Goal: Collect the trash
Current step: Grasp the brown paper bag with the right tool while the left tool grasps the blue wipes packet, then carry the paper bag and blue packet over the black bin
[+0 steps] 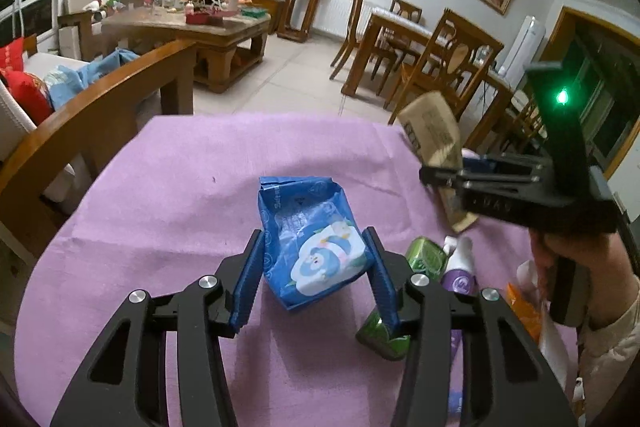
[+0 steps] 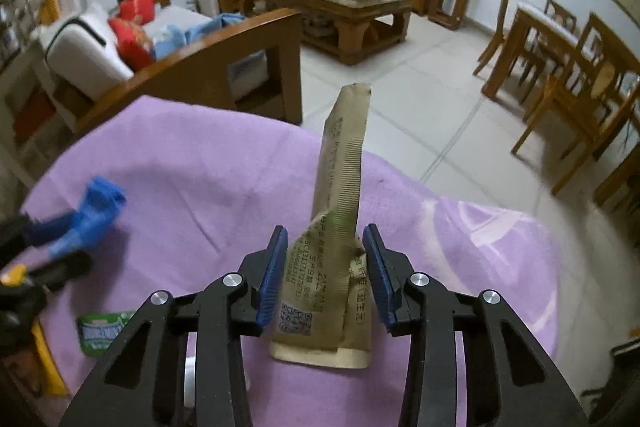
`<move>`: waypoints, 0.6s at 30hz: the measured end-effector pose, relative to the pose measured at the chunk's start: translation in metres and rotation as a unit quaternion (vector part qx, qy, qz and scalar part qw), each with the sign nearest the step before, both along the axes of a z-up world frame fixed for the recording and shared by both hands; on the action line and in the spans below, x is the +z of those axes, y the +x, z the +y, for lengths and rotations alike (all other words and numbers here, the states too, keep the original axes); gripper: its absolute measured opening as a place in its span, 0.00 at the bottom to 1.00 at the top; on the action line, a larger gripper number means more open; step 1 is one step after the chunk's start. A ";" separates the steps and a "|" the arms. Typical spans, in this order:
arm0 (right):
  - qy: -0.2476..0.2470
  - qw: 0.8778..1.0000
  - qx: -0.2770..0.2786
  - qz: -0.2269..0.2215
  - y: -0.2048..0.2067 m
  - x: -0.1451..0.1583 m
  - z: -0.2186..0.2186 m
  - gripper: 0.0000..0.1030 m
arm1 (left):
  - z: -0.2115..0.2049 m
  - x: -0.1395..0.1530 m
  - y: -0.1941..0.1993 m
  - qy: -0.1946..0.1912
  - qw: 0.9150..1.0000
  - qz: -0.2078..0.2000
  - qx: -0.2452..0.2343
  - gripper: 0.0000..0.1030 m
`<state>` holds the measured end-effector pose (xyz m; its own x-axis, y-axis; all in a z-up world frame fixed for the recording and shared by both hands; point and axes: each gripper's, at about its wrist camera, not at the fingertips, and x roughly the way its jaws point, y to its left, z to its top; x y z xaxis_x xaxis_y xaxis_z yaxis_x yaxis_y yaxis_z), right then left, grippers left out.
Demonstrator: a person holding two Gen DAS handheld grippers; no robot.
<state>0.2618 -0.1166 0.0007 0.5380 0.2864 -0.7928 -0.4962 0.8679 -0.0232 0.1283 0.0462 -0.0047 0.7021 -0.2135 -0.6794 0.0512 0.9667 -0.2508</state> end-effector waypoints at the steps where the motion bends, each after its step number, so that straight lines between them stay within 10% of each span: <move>1: 0.004 1.000 0.003 0.000 -0.002 0.001 -0.004 0.37 | 0.001 0.001 -0.001 -0.002 1.000 -0.004 0.000 0.47; 18: 0.230 0.962 -0.060 -0.132 -0.186 0.093 -0.176 0.36 | -0.047 0.041 -0.036 -0.056 0.987 -0.116 -0.093 0.47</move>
